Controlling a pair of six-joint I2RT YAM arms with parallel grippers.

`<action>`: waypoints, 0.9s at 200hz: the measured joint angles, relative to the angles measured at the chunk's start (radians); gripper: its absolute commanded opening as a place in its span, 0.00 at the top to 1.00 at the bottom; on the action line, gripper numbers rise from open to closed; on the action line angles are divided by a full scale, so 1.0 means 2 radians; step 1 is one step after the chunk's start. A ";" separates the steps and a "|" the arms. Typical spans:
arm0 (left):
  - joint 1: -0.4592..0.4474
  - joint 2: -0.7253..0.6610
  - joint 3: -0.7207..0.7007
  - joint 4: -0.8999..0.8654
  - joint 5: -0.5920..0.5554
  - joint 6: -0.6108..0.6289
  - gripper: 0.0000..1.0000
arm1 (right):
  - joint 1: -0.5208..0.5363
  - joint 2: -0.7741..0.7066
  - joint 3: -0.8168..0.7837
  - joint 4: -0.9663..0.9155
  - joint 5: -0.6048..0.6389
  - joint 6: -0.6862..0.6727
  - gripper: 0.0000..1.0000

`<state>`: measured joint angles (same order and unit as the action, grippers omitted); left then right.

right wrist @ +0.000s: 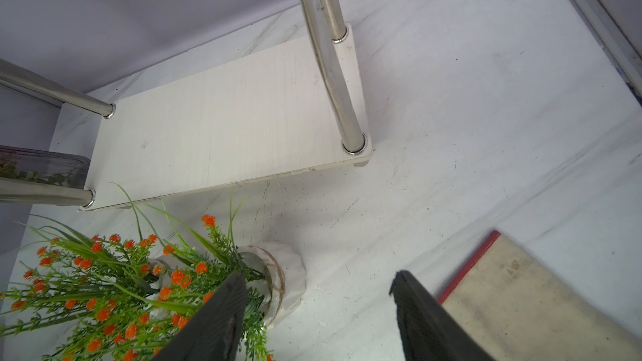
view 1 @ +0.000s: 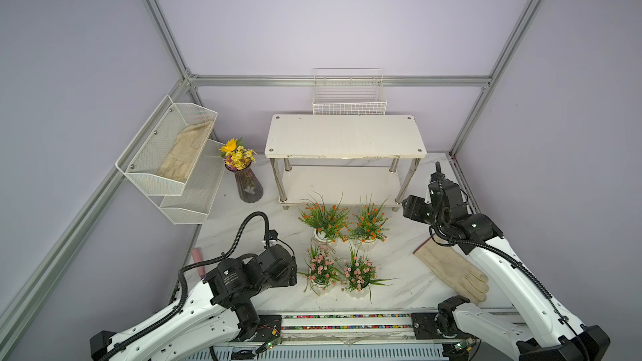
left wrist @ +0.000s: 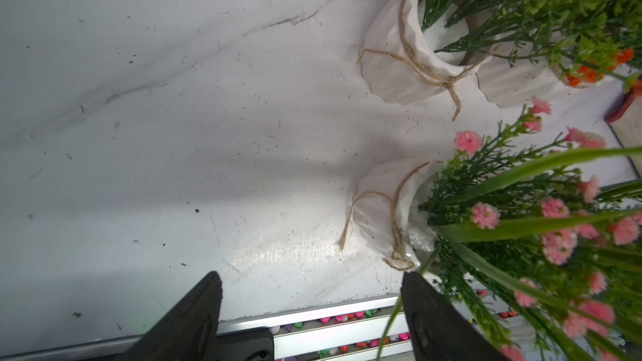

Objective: Place the baby's breath potted plants on the rack by color
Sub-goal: Pick up the baby's breath potted plant from the center of the board.

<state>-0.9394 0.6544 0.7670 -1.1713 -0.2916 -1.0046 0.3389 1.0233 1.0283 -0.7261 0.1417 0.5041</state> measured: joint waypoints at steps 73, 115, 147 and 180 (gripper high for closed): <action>0.000 0.061 0.000 -0.038 -0.027 -0.043 0.13 | 0.000 -0.009 0.000 0.000 0.000 0.000 0.30; 0.000 0.010 0.000 -0.028 -0.043 -0.051 0.11 | 0.000 -0.018 -0.014 0.000 0.000 0.000 0.29; 0.000 0.004 0.000 0.007 -0.028 -0.033 0.17 | 0.000 -0.014 -0.020 0.002 -0.001 0.000 0.30; 0.000 0.082 0.000 0.038 -0.004 -0.007 0.22 | 0.000 -0.013 -0.020 0.004 -0.001 0.001 0.30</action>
<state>-0.9394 0.8177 0.7670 -1.0950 -0.3004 -1.0195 0.3389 0.9966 0.9886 -0.7177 0.1390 0.5053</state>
